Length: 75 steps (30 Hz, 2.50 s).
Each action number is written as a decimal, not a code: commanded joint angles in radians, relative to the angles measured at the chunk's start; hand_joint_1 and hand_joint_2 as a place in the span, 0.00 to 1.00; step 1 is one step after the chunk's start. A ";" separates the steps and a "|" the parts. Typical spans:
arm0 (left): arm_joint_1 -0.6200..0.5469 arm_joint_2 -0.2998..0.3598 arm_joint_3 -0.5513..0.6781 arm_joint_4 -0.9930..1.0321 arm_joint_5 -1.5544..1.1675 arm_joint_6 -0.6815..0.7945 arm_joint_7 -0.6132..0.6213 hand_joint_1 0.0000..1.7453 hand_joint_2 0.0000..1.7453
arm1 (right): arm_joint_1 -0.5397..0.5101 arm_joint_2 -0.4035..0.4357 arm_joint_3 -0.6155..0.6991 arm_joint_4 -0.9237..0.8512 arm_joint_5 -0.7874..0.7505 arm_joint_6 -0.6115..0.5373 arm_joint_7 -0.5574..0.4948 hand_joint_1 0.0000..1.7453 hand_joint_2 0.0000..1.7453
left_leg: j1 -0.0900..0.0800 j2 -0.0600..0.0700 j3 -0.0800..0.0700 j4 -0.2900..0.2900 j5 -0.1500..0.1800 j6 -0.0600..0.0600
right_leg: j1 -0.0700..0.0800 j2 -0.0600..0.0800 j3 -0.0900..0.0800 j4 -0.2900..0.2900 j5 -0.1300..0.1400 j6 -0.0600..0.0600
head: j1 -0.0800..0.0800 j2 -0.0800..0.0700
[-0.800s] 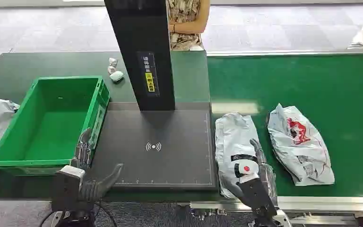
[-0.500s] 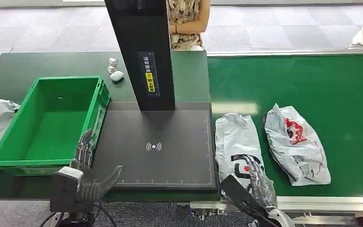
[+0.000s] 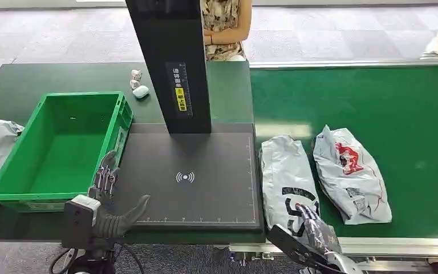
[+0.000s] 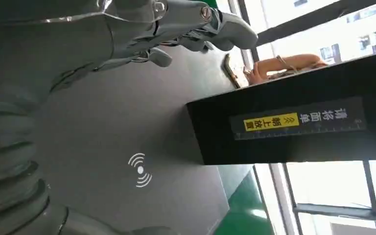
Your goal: Moved the parcel from conveyor to table for the left to box.
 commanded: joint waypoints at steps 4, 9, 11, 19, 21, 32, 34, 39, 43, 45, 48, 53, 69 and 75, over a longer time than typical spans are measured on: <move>-0.029 0.039 -0.014 0.105 0.018 0.001 -0.002 0.00 1.00 | -0.050 -0.064 0.102 0.191 0.026 -0.008 0.047 0.00 1.00 | 0.000 -0.001 0.005 -0.003 0.000 0.001 | 0.000 0.000 0.005 -0.003 0.000 0.001 | 0.000 0.000; -0.032 0.041 -0.016 0.108 0.020 0.000 -0.003 0.00 1.00 | -0.026 -0.052 0.120 0.187 0.027 -0.013 0.057 0.46 1.00 | 0.000 -0.003 0.006 -0.004 0.000 0.001 | 0.000 -0.002 0.007 -0.004 0.000 0.001 | 0.000 0.000; -0.033 0.042 -0.017 0.108 0.021 -0.003 -0.003 0.00 1.00 | -0.021 -0.056 0.128 0.179 0.029 -0.007 0.067 1.00 1.00 | -0.001 -0.002 0.004 -0.002 0.000 0.000 | 0.000 -0.002 0.004 -0.002 0.000 0.000 | 0.000 0.000; -0.031 0.041 -0.016 0.105 0.022 -0.001 -0.003 0.00 1.00 | -0.027 -0.056 0.141 0.175 0.024 -0.002 0.068 1.00 1.00 | 0.000 -0.003 0.005 -0.002 0.000 0.000 | 0.000 -0.003 0.006 -0.003 -0.001 0.001 | 0.000 0.000; -0.029 0.039 -0.016 0.104 0.023 -0.001 -0.004 0.00 1.00 | -0.028 -0.056 0.146 0.168 0.022 -0.003 0.069 1.00 1.00 | 0.000 -0.003 0.007 -0.003 0.000 0.000 | 0.000 -0.002 0.008 -0.004 -0.001 0.001 | 0.000 0.000; 0.013 0.024 -0.002 0.064 0.007 0.014 -0.019 0.00 1.00 | -0.030 0.030 0.019 0.047 0.067 -0.300 -0.012 1.00 1.00 | 0.000 0.000 0.006 -0.002 -0.001 0.001 | 0.000 0.000 0.007 -0.002 -0.001 0.001 | 0.000 0.000; 0.013 0.023 -0.003 0.063 0.003 0.016 -0.020 0.00 1.00 | -0.029 0.050 -0.016 0.016 0.061 -0.327 -0.032 1.00 1.00 | 0.000 0.001 0.003 -0.001 -0.001 0.000 | 0.000 0.001 0.004 -0.001 -0.001 0.000 | 0.000 0.000; 0.008 0.021 -0.014 0.072 -0.004 0.029 -0.025 0.00 1.00 | -0.002 0.112 -0.136 -0.092 -0.028 -0.525 -0.174 1.00 1.00 | -0.001 -0.001 0.004 -0.001 0.000 0.000 | -0.001 -0.001 0.004 -0.001 -0.001 0.001 | 0.000 0.000; 0.001 0.032 -0.036 0.097 0.000 0.035 -0.040 0.00 1.00 | 0.028 0.149 -0.204 -0.174 -0.251 -0.693 -0.357 1.00 1.00 | -0.001 -0.002 0.003 -0.001 0.000 0.000 | -0.001 -0.002 0.004 -0.001 -0.001 0.001 | 0.000 0.000; -0.006 0.033 -0.041 0.106 0.004 0.039 -0.045 0.00 1.00 | 0.032 0.159 -0.218 -0.197 -0.332 -0.729 -0.425 1.00 1.00 | -0.001 -0.003 0.005 -0.002 0.000 0.001 | -0.001 -0.003 0.005 -0.002 -0.002 0.001 | 0.000 0.000; -0.014 0.032 -0.045 0.116 0.007 0.044 -0.049 0.00 1.00 | 0.037 0.174 -0.216 -0.243 -0.443 -0.758 -0.527 1.00 1.00 | -0.001 -0.002 0.005 -0.002 0.000 0.001 | -0.001 -0.002 0.005 -0.001 -0.001 0.001 | 0.000 0.000; -0.011 0.026 -0.042 0.112 0.002 0.046 -0.055 0.00 1.00 | 0.026 0.174 -0.110 -0.302 -0.588 -0.729 -0.640 1.00 1.00 | -0.001 0.000 0.003 -0.001 -0.001 0.001 | 0.000 0.000 0.003 -0.001 -0.001 0.000 | 0.000 0.000; -0.029 0.030 -0.028 0.117 0.009 0.037 -0.063 0.00 1.00 | -0.172 0.119 0.040 -0.177 -0.603 -0.645 -0.613 1.00 1.00 | 0.000 0.002 0.006 -0.003 0.000 0.001 | 0.000 0.002 0.005 -0.003 0.001 0.001 | 0.000 0.000; -0.029 0.030 -0.028 0.116 0.010 0.037 -0.063 0.00 1.00 | -0.179 0.117 0.039 -0.172 -0.606 -0.643 -0.611 1.00 1.00 | 0.000 0.001 0.008 -0.005 0.000 0.001 | 0.000 0.001 0.008 -0.005 0.000 0.001 | 0.000 0.000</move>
